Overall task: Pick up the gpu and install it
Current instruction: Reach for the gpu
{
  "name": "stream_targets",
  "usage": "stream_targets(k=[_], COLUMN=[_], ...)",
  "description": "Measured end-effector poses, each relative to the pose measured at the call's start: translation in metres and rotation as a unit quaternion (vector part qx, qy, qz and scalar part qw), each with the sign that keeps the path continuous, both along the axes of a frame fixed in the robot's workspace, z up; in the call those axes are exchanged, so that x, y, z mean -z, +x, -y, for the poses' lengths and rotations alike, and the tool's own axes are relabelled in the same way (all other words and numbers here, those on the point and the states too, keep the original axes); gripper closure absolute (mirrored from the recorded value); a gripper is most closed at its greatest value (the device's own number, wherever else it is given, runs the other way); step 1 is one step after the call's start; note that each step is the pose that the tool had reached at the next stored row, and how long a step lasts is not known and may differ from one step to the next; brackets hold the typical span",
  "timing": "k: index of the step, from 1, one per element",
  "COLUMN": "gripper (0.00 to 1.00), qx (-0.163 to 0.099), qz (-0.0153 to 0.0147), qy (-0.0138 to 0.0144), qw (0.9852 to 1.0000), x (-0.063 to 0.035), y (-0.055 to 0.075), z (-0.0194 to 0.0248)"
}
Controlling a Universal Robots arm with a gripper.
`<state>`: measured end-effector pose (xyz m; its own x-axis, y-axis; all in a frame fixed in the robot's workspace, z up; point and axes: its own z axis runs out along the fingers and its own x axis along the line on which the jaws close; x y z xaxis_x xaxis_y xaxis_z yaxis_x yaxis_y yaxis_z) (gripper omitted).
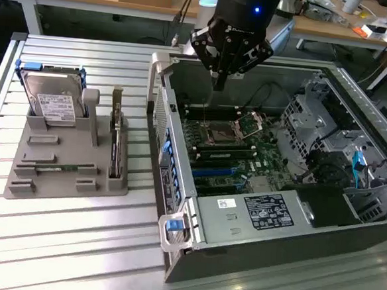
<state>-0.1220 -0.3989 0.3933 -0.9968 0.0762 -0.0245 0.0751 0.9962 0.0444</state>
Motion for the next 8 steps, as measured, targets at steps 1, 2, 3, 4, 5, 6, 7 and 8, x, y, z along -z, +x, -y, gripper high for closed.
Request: stream_targets(k=[1, 2, 3, 4, 5, 6, 7, 8], gripper=[0.89, 0.89, 0.89, 0.89, 0.89, 0.89, 0.89, 0.89], qx=[0.0, 0.0, 0.0, 0.0, 0.0, 0.0, 0.0, 0.0], qz=[0.0, 0.0, 0.0, 0.0, 0.0, 0.0, 0.0, 0.0], qy=[0.0, 0.0, 0.0, 0.0, 0.0, 0.0, 0.0, 0.0], qw=[1.0, 1.0, 1.0, 1.0, 1.0, 1.0, 1.0, 1.0], x=[0.0, 0.0, 0.0, 0.0, 0.0, 0.0, 0.0, 0.0], y=[-0.0114, -0.013, -0.0133, -0.0137, -0.0151, -0.0164, -0.0168, -0.0172], z=[0.0, 0.0, 0.0, 0.0, 0.0, 0.0, 0.0, 0.0])
